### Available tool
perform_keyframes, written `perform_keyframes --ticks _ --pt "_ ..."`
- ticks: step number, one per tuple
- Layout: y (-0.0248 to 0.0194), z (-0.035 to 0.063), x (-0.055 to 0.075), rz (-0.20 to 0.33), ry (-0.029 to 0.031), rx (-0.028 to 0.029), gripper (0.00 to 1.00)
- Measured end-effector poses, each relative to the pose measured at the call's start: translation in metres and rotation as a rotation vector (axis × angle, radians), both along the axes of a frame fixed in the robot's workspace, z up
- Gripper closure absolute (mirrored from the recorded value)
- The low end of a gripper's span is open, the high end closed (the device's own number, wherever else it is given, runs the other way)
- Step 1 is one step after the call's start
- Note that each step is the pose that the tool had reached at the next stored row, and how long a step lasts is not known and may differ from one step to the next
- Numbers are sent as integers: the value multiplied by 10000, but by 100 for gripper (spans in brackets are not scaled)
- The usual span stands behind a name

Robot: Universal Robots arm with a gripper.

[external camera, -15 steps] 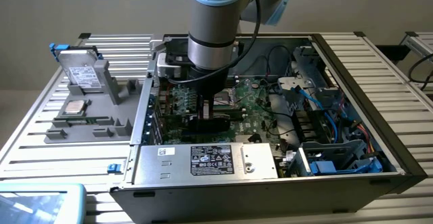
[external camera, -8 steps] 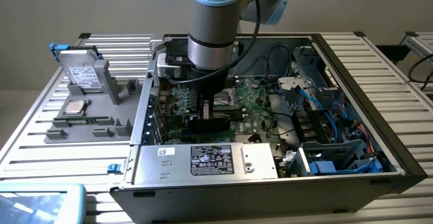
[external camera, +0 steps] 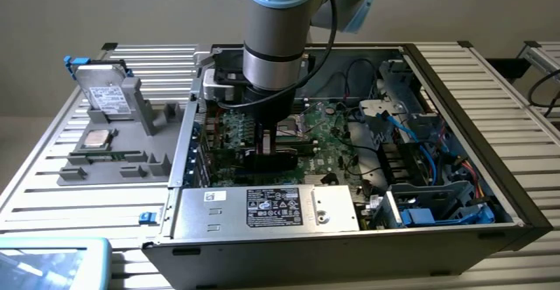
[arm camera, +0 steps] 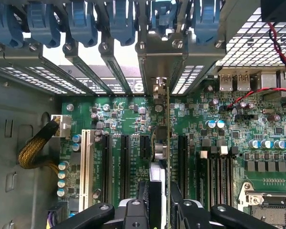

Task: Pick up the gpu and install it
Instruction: 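Insert the gpu into the slot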

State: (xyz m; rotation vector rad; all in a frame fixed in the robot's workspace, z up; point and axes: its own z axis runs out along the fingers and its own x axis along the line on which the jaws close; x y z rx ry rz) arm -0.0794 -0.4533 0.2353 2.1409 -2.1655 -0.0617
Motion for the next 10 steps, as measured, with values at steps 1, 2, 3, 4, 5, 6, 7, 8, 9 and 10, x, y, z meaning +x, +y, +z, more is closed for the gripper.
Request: perform_keyframes --ticks 1,2,3,4,5,6,7,8,9,10 --pt "0 0 0 0 1 -2 72" --pt "-2 2 -1 -1 4 -11 71" --pt "-1 1 -2 -2 -2 2 71" --pt "0 2 -3 -6 -9 9 65" --pt "0 9 -1 -3 -18 4 65" --pt "0 16 0 -1 -31 0 58" --pt "0 27 0 0 -51 3 58" --pt "0 52 0 -2 -80 0 58" --pt "0 86 0 -1 -105 0 58" --pt "0 123 1 -3 -113 0 58"
